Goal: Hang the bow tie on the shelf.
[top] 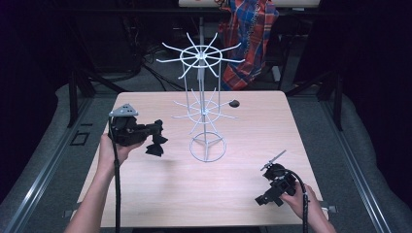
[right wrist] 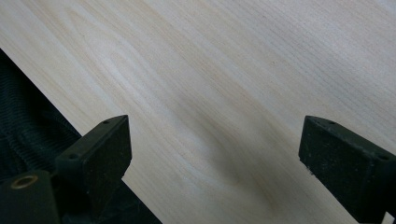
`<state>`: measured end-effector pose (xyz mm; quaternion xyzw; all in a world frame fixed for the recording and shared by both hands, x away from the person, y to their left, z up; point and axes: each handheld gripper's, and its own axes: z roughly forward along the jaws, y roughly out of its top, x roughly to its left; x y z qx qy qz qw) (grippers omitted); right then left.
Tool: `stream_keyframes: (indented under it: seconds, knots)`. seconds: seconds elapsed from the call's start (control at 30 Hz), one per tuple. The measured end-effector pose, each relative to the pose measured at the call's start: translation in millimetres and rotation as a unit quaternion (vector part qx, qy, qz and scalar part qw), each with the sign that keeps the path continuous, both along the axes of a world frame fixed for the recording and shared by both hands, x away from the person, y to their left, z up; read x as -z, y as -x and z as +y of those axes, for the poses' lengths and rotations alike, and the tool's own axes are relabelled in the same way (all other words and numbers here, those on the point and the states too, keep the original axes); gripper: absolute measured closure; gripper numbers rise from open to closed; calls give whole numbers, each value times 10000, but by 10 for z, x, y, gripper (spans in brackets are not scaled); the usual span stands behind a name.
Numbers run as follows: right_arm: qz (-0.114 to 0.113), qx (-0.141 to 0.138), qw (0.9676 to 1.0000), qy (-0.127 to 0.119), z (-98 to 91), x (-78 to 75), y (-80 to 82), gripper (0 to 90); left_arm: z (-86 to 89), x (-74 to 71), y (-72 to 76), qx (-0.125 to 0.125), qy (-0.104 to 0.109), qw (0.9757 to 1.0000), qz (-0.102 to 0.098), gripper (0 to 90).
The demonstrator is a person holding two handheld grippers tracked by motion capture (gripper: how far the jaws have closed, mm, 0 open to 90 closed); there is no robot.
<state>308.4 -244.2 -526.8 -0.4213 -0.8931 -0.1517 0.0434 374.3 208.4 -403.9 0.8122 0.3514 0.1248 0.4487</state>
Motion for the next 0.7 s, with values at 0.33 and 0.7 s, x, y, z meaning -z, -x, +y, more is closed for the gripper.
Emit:
stream_keyframes:
  seconds: [0.33, 0.7]
  knots:
    - [29, 68, 9999, -72, -6, -7, 6, 90, -22, -63, -29, 4, 127, 9999, -66, 847]
    - [19, 84, 9999, -104, -6, -1, 12, 90, -56, -110, -41, 60, 140, 9998, -145, 847]
